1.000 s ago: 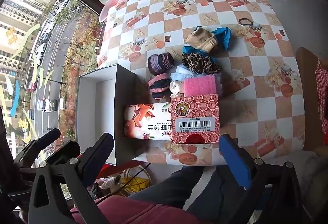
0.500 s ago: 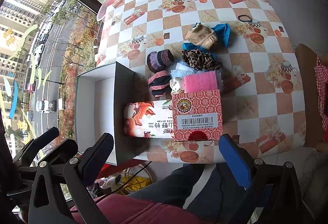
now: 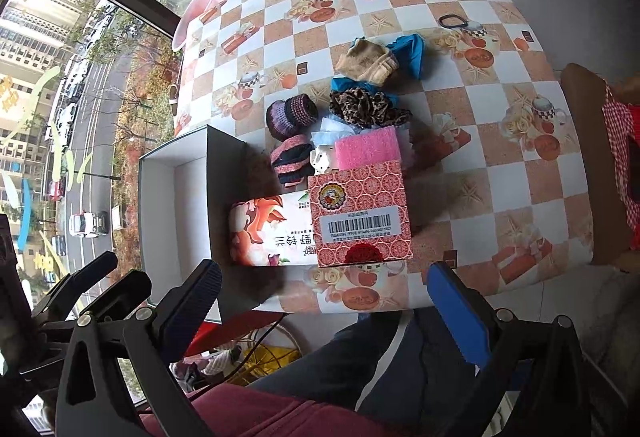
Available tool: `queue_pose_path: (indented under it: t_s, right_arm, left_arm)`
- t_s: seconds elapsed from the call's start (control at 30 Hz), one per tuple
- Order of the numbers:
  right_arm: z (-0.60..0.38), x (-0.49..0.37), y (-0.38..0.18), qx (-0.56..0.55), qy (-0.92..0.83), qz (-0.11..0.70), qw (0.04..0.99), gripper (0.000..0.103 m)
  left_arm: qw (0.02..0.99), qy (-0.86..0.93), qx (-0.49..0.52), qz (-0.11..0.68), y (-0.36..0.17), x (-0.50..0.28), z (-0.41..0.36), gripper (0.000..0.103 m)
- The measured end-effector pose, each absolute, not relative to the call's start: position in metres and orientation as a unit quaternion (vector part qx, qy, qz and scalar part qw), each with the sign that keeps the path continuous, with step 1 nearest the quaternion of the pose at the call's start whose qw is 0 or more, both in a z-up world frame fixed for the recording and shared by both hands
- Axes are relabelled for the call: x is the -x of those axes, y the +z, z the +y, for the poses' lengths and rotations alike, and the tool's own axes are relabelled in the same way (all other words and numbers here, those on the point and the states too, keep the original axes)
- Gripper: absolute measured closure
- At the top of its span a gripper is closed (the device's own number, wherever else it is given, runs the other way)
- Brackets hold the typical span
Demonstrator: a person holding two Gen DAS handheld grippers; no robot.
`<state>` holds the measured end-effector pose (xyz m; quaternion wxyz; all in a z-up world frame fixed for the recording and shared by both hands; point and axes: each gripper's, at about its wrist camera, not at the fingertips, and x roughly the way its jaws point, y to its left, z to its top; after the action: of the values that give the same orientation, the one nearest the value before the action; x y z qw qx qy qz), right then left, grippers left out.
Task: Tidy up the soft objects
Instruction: 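Move both tools toward the pile of soft items on the table, then grasp the purple knit hat with left tool while right tool grasps beige knit hat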
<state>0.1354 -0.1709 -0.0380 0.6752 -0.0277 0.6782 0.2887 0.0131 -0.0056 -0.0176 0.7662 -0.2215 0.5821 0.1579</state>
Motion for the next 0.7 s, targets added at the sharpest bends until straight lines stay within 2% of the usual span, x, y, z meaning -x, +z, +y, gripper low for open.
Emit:
queue_pose_path:
  t_s: [0.3,0.7]
  right_arm:
    - [-0.211,-0.174,-0.073,0.004,0.232,0.709,0.666,0.0]
    - [-0.19,-0.262,-0.109,0.013,0.24,0.717,0.654,0.0]
  left_arm:
    - [0.722,0.165,0.224,0.634,-0.053,-0.051,0.012,0.0]
    - [0.706,0.195,0.239,0.637,-0.119,-0.163,0.05,0.0]
